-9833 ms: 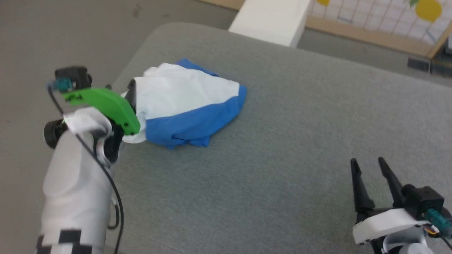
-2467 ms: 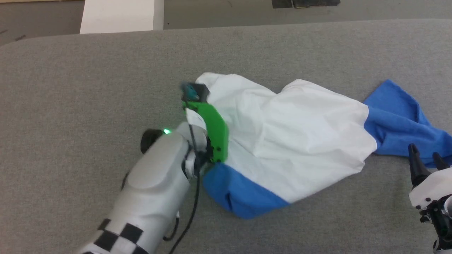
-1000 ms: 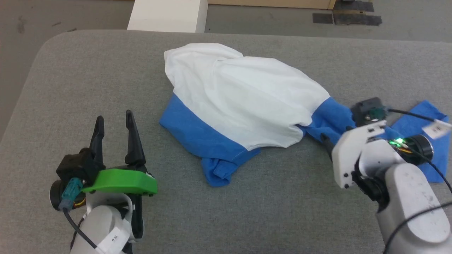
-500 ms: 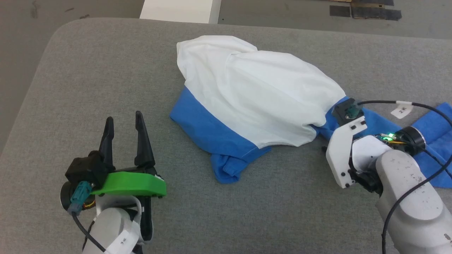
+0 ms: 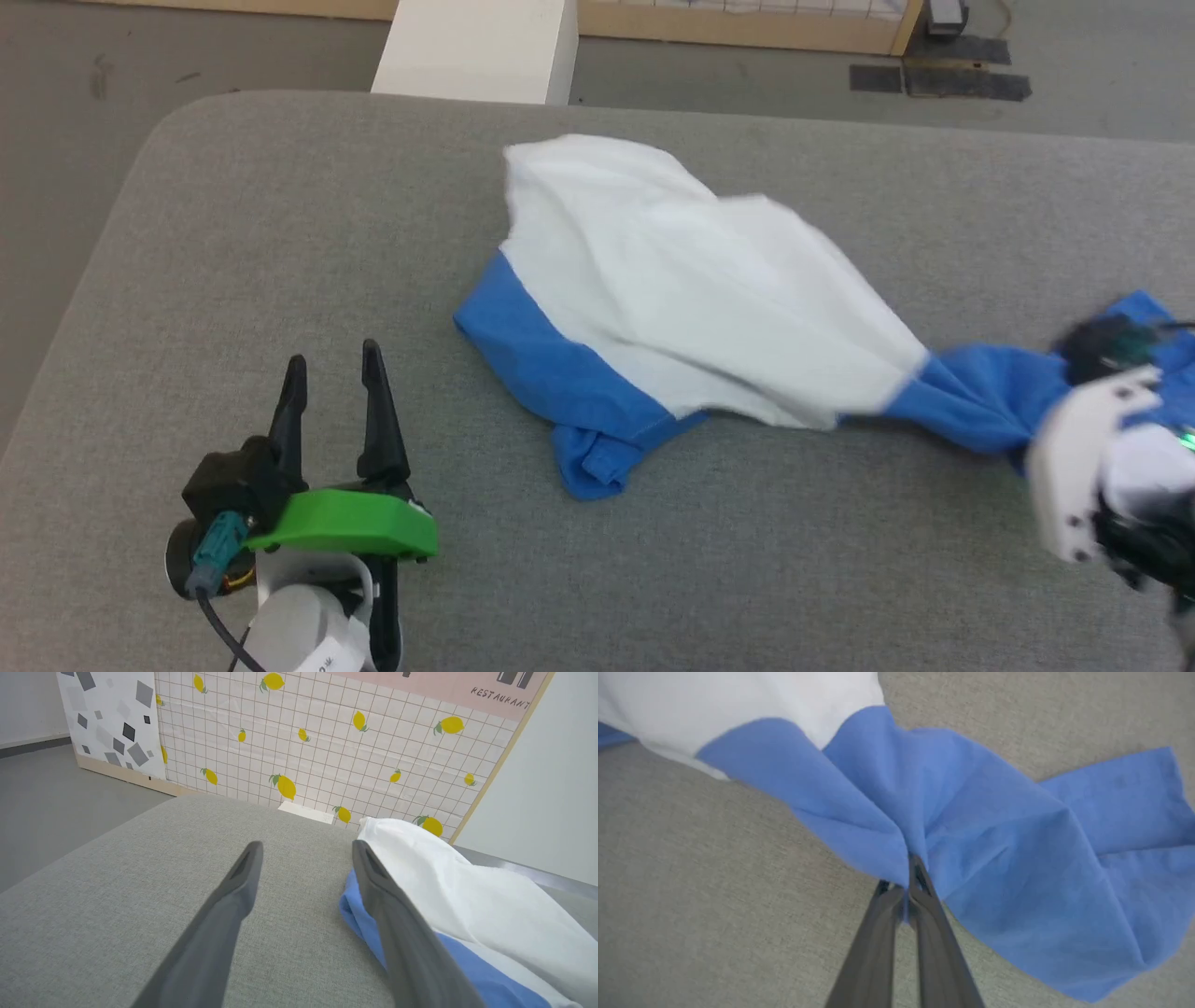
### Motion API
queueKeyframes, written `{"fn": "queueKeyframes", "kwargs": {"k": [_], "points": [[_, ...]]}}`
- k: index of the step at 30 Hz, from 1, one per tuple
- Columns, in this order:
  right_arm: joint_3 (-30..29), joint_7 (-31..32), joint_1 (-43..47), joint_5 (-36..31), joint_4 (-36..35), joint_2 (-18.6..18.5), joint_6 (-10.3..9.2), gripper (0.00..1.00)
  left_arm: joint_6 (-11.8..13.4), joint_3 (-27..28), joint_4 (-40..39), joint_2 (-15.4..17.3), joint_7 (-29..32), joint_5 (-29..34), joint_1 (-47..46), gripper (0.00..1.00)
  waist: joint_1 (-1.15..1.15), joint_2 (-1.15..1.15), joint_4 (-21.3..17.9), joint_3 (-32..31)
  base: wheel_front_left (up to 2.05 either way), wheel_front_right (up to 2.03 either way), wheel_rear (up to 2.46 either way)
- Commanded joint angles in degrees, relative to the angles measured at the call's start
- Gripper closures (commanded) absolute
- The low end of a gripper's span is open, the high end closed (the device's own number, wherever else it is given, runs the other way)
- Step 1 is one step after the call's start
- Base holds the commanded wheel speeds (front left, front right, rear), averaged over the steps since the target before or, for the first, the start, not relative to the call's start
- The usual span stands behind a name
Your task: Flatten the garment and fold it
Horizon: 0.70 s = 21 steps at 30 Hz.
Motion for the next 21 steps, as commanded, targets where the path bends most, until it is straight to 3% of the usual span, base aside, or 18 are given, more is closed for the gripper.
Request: {"fn": "queueKeyframes", "kwargs": {"k": [1,7,8,9,14,21], "points": [[-2.9,1.5,2.5,-0.4,-1.2,-0.7,-0.09,1.0,-0.6,0.2,0.3,-0.1,-0.2,0.5,1.0,0.0,0.0,0.0,-0.6,-0.7,0.0,0.0,0.0],[-15.7,3.8,7.9,-7.3,-4.7,3.8,-0.09,1.0,-1.3,-0.2,2.0,-0.3,0.0,0.2,0.8,0.0,0.0,0.0,-0.9,-1.2,0.0,0.0,0.0],[-16.4,3.4,8.1,-7.7,-5.1,5.2,-0.09,0.8,-1.4,-0.4,2.4,-0.3,0.2,0.1,0.8,0.0,0.0,0.0,-0.9,-1.4,0.0,0.0,0.0],[-17.1,2.6,8.2,-7.8,-5.7,6.7,-0.09,0.0,-1.6,-0.6,3.1,-0.3,0.8,-0.2,0.8,0.0,0.0,0.0,-1.0,-1.7,0.0,0.0,0.0],[-21.9,-1.1,7.9,-8.4,-8.8,12.1,-0.09,0.0,-2.5,-2.3,4.8,-0.4,7.6,-2.9,0.7,0.0,0.0,0.0,-1.3,-2.9,0.0,0.0,0.0],[-27.4,-4.0,8.9,-10.6,-13.8,16.3,-0.09,0.0,-4.5,-10.3,5.8,-0.9,28.3,-7.9,-2.3,0.0,0.0,0.0,-1.9,-3.2,0.0,0.0,0.0]]}}
